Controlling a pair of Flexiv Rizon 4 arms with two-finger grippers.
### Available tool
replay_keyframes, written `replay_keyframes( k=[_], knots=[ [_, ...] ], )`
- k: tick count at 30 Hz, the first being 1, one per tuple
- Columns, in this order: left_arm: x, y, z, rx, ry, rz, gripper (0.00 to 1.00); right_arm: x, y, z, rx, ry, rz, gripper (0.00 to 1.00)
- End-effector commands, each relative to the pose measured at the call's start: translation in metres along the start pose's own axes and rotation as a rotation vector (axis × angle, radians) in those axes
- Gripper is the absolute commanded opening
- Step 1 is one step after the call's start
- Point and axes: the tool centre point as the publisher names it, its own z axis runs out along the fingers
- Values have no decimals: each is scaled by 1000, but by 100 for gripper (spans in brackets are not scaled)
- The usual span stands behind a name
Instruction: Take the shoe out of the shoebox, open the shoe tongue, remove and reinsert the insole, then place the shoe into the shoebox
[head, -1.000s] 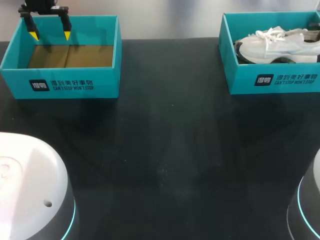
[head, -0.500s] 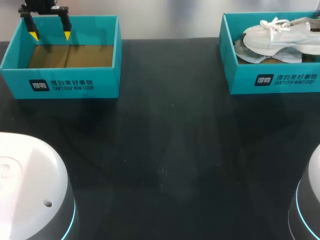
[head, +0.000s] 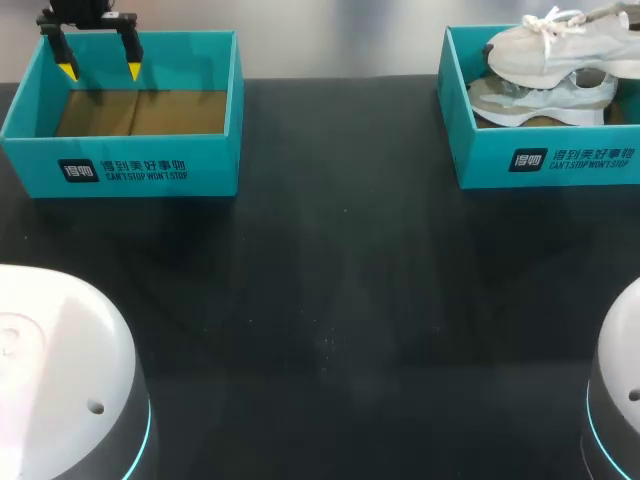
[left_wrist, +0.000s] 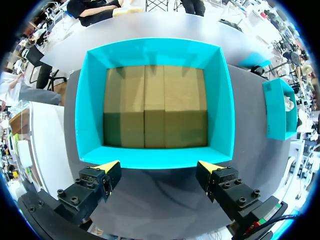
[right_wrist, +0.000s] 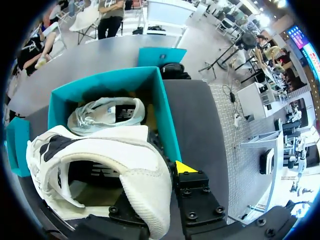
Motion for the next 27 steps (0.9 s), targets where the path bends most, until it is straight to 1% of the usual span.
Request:
replay_keyframes(
  k=[1, 4, 8, 12, 16, 20, 22, 24, 27],
  knots=[
    [0, 0, 0, -1, 0, 0, 100, 4, -14, -36, -12, -32, 8, 0],
    [0, 0, 0, -1, 0, 0, 100, 7, -23, -54, -14, -49, 19, 0],
    [0, 0, 0, -1, 0, 0, 100, 18, -39, -76, -10, -88, 14, 0],
    [0, 0, 0, -1, 0, 0, 100, 30, -64, -95, -13, -88, 25, 0],
    [0, 0, 0, -1, 0, 0, 100, 49, -93, -108, -14, -81, 35, 0],
    [0, 0, 0, -1, 0, 0, 100, 70, -121, -113, -3, -89, 34, 0],
    [0, 0, 0, -1, 0, 0, 100, 80, -134, -114, 1, -74, 35, 0],
    [0, 0, 0, -1, 0, 0, 100, 90, -148, -114, 37, -28, 64, 0],
    [0, 0, 0, -1, 0, 0, 100, 90, -148, -114, 37, -28, 64, 0]
  ],
)
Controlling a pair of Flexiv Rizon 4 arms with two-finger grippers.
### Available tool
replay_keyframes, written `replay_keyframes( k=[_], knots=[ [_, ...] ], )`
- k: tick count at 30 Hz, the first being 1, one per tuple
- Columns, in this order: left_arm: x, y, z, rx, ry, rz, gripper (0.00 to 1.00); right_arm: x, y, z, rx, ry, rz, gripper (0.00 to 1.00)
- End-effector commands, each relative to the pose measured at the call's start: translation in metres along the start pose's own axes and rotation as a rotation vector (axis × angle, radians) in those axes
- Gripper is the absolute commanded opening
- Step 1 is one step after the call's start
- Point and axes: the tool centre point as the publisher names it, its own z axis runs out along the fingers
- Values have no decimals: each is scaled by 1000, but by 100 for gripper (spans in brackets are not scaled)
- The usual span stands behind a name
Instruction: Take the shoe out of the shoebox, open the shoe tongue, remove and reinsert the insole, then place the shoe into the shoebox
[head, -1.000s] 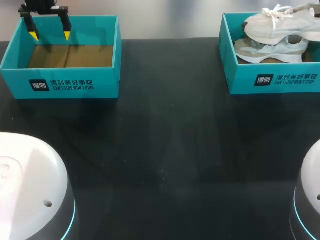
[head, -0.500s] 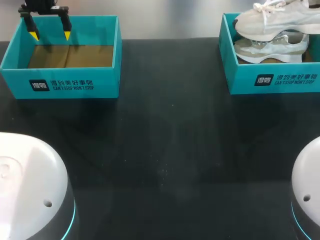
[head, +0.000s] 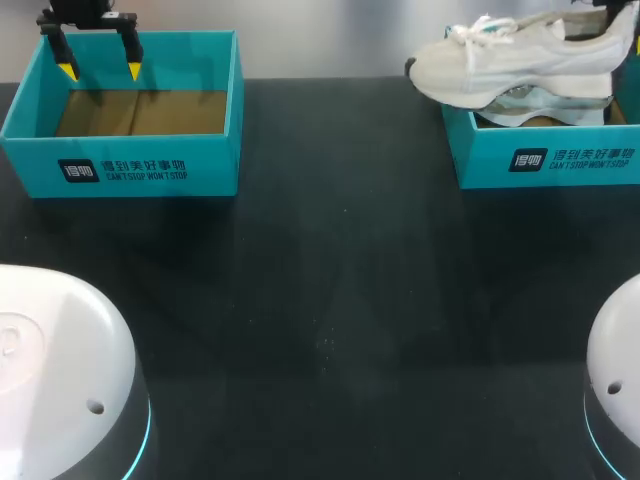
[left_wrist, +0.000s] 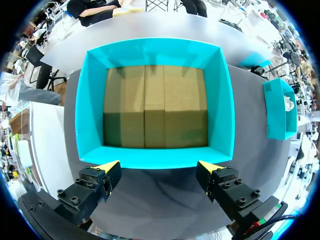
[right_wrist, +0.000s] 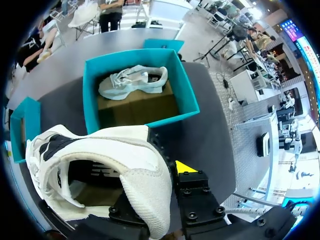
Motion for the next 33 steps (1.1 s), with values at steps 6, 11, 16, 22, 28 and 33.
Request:
replay_keyframes(
  k=[6, 11, 16, 22, 28, 33],
  knots=[
    [0, 0, 0, -1, 0, 0, 100, -6, -10, 2, -31, 13, 1, 0],
    [0, 0, 0, -1, 0, 0, 100, -6, -10, 2, -31, 13, 1, 0],
    [0, 0, 0, -1, 0, 0, 100, -6, -10, 2, -31, 13, 1, 0],
    [0, 0, 0, -1, 0, 0, 100, 17, -73, -3, -64, -32, -19, 0],
    [0, 0, 0, -1, 0, 0, 100, 38, -135, 3, -64, -33, -4, 0],
    [0, 0, 0, -1, 0, 0, 100, 67, -174, 8, -41, -37, 11, 0]
  ],
)
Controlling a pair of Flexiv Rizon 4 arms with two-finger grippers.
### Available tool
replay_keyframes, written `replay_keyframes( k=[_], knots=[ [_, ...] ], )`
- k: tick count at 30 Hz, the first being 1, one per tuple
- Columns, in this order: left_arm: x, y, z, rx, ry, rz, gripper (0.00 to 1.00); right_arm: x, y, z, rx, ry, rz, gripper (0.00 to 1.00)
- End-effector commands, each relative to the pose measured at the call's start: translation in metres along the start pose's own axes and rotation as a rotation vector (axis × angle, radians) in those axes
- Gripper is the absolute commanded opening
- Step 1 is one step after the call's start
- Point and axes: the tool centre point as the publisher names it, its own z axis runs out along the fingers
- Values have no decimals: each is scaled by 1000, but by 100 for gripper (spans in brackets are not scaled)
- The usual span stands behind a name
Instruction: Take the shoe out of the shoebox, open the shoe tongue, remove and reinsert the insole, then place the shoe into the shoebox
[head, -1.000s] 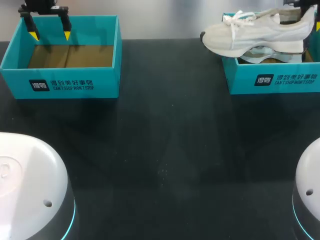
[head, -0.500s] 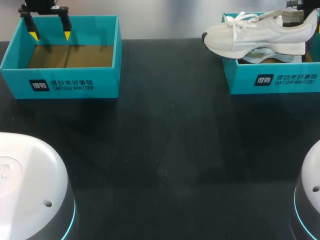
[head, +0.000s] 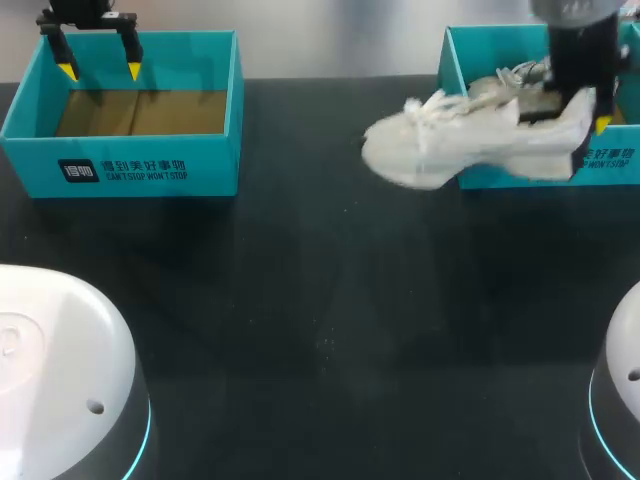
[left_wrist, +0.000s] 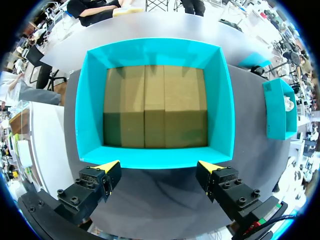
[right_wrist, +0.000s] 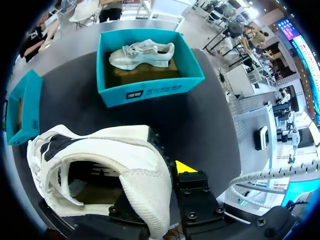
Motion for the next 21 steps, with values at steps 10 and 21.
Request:
replay_keyframes(
  k=[10, 21],
  knots=[
    [0, 0, 0, -1, 0, 0, 100, 23, -42, 5, -36, 36, -22, 0],
    [0, 0, 0, -1, 0, 0, 100, 70, -85, 6, -65, 49, -91, 0]
  ],
)
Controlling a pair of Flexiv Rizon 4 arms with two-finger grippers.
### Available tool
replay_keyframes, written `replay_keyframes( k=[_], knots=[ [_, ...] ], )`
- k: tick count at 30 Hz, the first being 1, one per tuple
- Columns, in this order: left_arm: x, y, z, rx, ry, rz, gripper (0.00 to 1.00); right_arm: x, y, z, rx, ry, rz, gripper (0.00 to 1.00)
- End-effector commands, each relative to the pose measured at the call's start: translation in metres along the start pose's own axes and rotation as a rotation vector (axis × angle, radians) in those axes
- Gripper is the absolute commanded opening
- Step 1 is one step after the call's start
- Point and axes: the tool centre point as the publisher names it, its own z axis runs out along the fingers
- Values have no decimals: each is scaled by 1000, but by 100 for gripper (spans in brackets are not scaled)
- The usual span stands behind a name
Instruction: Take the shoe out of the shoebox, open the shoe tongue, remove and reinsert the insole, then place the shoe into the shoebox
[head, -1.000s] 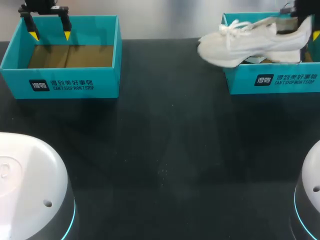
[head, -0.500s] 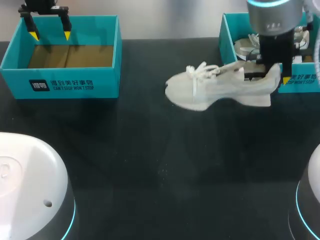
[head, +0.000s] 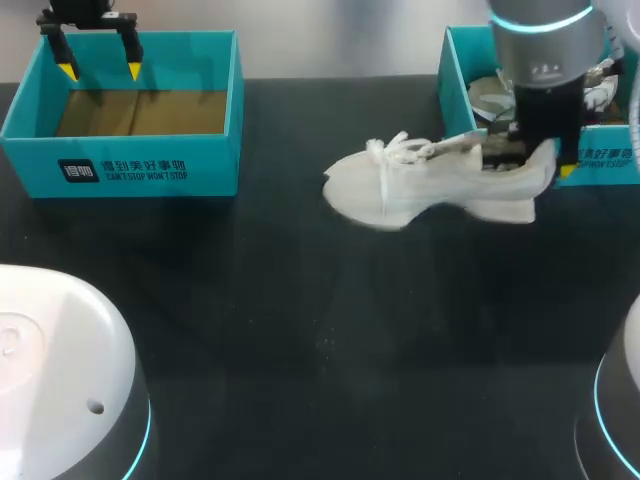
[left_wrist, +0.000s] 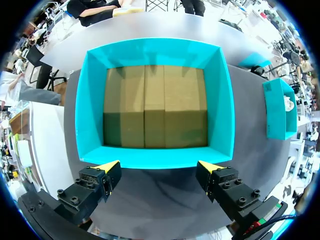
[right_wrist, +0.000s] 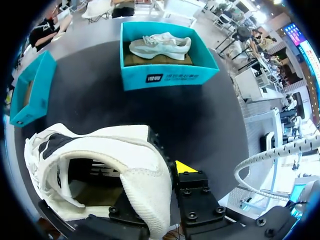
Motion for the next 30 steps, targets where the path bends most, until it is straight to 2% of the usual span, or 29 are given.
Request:
replay_keyframes(
  k=[1, 4, 5, 9, 14, 27, 30],
  knots=[
    [0, 0, 0, -1, 0, 0, 100, 46, -30, 4, -41, -29, -42, 0],
    [0, 0, 0, -1, 0, 0, 100, 69, -47, 10, -56, -23, -68, 0],
    [0, 0, 0, -1, 0, 0, 100, 80, -54, 14, -58, -55, -69, 0],
    [0, 0, 0, -1, 0, 0, 100, 105, -76, 29, -23, 24, -84, 0],
    [0, 0, 0, -1, 0, 0, 100, 131, -102, 39, 1, 65, -94, 0],
    [0, 0, 0, -1, 0, 0, 100, 131, -102, 39, 1, 65, -94, 0],
    [0, 0, 0, -1, 0, 0, 100, 154, -118, 42, -1, 28, -122, 0]
  ],
)
